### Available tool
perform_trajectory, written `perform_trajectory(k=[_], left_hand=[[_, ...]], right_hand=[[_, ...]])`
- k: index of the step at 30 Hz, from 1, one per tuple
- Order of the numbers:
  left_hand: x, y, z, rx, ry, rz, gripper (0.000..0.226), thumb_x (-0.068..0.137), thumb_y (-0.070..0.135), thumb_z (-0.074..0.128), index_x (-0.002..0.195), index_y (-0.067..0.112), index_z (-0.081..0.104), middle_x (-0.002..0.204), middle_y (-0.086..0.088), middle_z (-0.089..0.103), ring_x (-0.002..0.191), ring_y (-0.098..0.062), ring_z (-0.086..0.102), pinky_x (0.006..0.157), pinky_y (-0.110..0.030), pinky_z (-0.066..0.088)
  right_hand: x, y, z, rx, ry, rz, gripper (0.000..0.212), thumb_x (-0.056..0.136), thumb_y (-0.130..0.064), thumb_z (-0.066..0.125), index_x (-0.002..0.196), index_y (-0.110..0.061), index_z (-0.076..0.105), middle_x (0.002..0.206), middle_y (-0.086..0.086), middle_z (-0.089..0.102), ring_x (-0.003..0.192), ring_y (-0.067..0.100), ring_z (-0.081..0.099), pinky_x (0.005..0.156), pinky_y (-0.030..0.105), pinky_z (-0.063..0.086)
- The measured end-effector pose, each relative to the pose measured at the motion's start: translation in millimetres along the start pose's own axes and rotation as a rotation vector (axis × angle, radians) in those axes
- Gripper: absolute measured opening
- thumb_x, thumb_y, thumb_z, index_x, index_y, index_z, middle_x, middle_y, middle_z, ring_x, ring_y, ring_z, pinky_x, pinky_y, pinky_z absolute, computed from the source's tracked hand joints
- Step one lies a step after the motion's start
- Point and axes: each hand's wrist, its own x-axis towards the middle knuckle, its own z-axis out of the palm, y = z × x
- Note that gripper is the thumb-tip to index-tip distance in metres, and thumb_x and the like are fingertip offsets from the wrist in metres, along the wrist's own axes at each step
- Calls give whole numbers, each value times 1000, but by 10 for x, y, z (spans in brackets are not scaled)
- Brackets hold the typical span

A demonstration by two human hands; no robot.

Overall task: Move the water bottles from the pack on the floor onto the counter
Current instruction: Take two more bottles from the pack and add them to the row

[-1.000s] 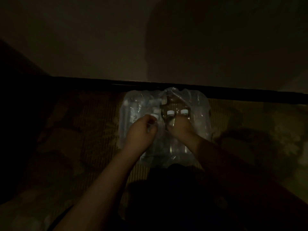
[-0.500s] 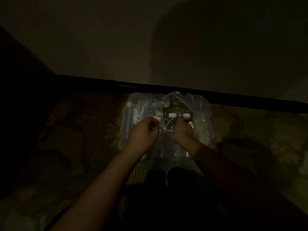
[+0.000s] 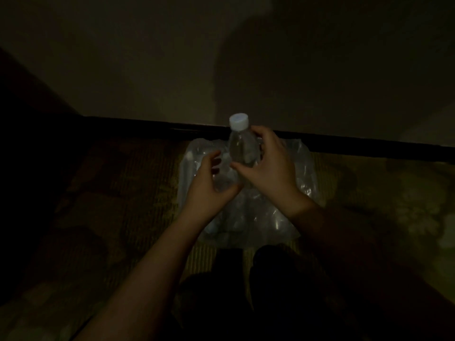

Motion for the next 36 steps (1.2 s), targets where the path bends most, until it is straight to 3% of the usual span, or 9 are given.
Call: perform_trajectory(k=[6, 10, 14, 18, 22, 25, 29, 32, 36], left_hand=[[-33, 90, -50, -67, -21, 82, 62, 77, 26, 77, 130, 28, 43, 122, 21, 54, 112, 12, 50, 87, -5, 41], [-53, 177, -126, -139, 11, 93, 47, 80, 20, 75, 113, 41, 50, 106, 25, 63, 100, 8, 60, 75, -6, 46], [-79, 130, -170, -91, 38, 9, 47, 75, 24, 79, 115, 25, 56, 96, 18, 64, 87, 14, 61, 65, -3, 45], [-94, 58, -249, -25, 26, -70, 50, 70, 29, 82, 112, 27, 54, 96, 14, 64, 83, 12, 61, 66, -8, 50], [-99, 30, -360, -24, 45, -132, 54, 69, 34, 81, 115, 32, 53, 97, 17, 64, 85, 9, 63, 68, -15, 51], [-103, 12, -405, -13, 45, -165, 55, 65, 40, 81, 112, 34, 52, 98, 16, 64, 86, 3, 65, 69, -19, 53], [-103, -24, -429, 59, 74, -162, 53, 61, 40, 84, 101, 38, 50, 93, 17, 64, 83, 3, 64, 65, -16, 50], [-105, -50, -456, 115, 96, -165, 63, 57, 45, 85, 107, 36, 48, 94, 18, 63, 84, 4, 62, 67, -19, 51], [-102, -95, -502, 139, 132, -160, 66, 54, 45, 85, 109, 32, 51, 96, 16, 64, 86, 1, 63, 71, -23, 52]], right_hand=[[15, -295, -135, 144, -120, -106, 77, 64, -34, 84, 127, -41, 39, 127, -16, 50, 116, 6, 52, 91, 30, 51], [70, -361, -118, 437, -169, -66, 75, 61, -38, 83, 123, -46, 40, 122, -18, 54, 111, 4, 59, 86, 29, 56], [174, -192, -37, 543, -250, 70, 50, 79, -48, 66, 126, -42, 49, 125, -12, 58, 106, 1, 62, 78, 17, 54], [220, 330, 124, 63, -176, 216, 13, 95, -30, 52, 98, -25, 63, 89, -3, 65, 88, 16, 65, 71, 27, 48], [22, 887, 294, -531, -448, 422, 28, 91, -24, 56, 111, -6, 61, 110, 17, 63, 103, 33, 59, 74, 31, 38], [-52, 1064, 341, -565, -392, 485, 35, 89, -18, 54, 120, -4, 54, 122, 21, 54, 110, 38, 54, 76, 33, 37], [-55, 1096, 445, -471, -242, 598, 45, 96, -24, 51, 136, -11, 38, 132, 19, 50, 120, 35, 50, 97, 38, 40], [-33, 1084, 438, -562, -326, 570, 53, 93, -28, 56, 139, -10, 37, 136, 18, 47, 124, 33, 47, 100, 37, 39], [-62, 1052, 462, -372, -346, 650, 59, 93, -32, 57, 142, -6, 35, 144, 18, 40, 131, 34, 41, 109, 40, 35]])
